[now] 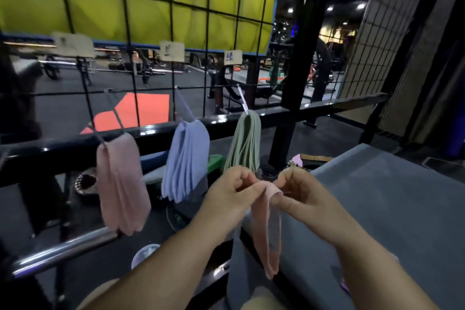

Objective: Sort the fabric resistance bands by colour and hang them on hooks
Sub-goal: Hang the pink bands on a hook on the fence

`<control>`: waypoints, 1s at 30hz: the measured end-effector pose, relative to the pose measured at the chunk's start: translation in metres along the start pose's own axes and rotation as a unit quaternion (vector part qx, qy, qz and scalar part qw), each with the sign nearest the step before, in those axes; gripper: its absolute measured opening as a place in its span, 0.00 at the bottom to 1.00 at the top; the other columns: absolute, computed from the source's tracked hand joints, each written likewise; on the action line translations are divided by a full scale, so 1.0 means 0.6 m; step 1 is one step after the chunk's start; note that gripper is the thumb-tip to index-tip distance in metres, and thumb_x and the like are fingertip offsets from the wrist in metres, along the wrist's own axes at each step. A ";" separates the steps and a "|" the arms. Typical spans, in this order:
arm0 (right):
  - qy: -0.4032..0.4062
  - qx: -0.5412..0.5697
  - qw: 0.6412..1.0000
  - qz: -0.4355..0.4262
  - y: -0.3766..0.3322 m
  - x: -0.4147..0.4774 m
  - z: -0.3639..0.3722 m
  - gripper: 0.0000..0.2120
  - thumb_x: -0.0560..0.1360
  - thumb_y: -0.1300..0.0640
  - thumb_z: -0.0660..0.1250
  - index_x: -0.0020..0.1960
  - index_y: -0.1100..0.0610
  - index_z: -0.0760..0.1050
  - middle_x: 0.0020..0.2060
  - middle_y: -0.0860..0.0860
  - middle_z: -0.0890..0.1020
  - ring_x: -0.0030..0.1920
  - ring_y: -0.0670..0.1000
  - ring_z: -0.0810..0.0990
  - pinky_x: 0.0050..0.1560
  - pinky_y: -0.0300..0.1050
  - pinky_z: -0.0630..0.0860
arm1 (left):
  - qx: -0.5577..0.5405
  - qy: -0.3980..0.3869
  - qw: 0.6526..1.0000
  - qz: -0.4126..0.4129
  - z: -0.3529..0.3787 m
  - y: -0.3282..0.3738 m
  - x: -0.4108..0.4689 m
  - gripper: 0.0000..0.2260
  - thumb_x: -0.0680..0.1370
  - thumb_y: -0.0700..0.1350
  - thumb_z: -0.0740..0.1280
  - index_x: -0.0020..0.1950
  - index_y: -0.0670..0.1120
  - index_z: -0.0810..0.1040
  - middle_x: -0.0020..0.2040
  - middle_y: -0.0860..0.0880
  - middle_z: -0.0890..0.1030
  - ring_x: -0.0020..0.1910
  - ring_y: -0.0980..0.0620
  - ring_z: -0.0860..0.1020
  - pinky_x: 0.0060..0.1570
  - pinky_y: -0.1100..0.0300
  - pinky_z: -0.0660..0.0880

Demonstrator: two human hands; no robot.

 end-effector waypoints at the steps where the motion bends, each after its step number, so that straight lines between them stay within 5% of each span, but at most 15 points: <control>1: -0.008 -0.006 1.000 -0.008 -0.011 0.006 0.011 0.17 0.67 0.45 0.72 0.46 0.55 0.73 0.43 0.60 0.77 0.44 0.57 0.77 0.50 0.57 0.76 | -0.021 -0.005 1.000 0.002 -0.012 0.002 -0.005 0.08 0.76 0.51 0.69 0.41 0.47 0.77 0.40 0.48 0.81 0.41 0.53 0.79 0.44 0.61 0.74; 6: -0.026 0.019 0.999 -0.023 -0.053 0.031 0.059 0.19 0.67 0.45 0.71 0.45 0.60 0.73 0.37 0.54 0.76 0.39 0.50 0.75 0.41 0.43 0.73 | -0.078 -0.034 0.996 0.016 -0.065 0.021 -0.037 0.13 0.71 0.57 0.73 0.43 0.49 0.78 0.37 0.57 0.80 0.39 0.61 0.78 0.41 0.67 0.73; 12: -0.037 0.040 0.998 -0.015 -0.078 0.053 0.107 0.13 0.65 0.46 0.72 0.42 0.53 0.75 0.37 0.55 0.79 0.39 0.55 0.77 0.44 0.54 0.74 | -0.074 -0.035 0.997 -0.004 -0.118 0.018 -0.058 0.12 0.71 0.38 0.75 0.51 0.45 0.78 0.44 0.52 0.84 0.43 0.57 0.81 0.43 0.65 0.77; 20: -0.079 0.027 0.996 -0.028 -0.108 0.068 0.156 0.08 0.68 0.53 0.69 0.45 0.55 0.76 0.35 0.46 0.78 0.36 0.45 0.75 0.38 0.35 0.72 | -0.091 0.033 0.995 0.030 -0.186 0.031 -0.080 0.04 0.75 0.35 0.70 0.45 0.43 0.78 0.40 0.54 0.84 0.42 0.58 0.81 0.42 0.66 0.76; 25: -0.095 0.048 0.994 -0.038 -0.121 0.075 0.180 0.11 0.66 0.51 0.68 0.45 0.55 0.75 0.35 0.45 0.77 0.37 0.45 0.74 0.40 0.38 0.72 | -0.087 0.078 0.992 0.038 -0.217 0.040 -0.094 0.04 0.74 0.41 0.72 0.44 0.41 0.80 0.51 0.50 0.85 0.53 0.48 0.82 0.54 0.52 0.78; 30: -0.120 0.056 0.990 -0.041 -0.127 0.080 0.206 0.13 0.65 0.46 0.69 0.44 0.53 0.75 0.36 0.49 0.76 0.39 0.48 0.75 0.41 0.43 0.72 | -0.066 0.109 0.990 0.065 -0.236 0.061 -0.108 0.03 0.74 0.38 0.71 0.43 0.38 0.80 0.52 0.51 0.84 0.49 0.56 0.83 0.49 0.62 0.79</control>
Point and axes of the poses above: each hand's wrist, its own x-axis towards the middle knuckle, its own z-axis out of the palm, y = z × x, the point moved 9 cm from there along x, towards the middle knuckle
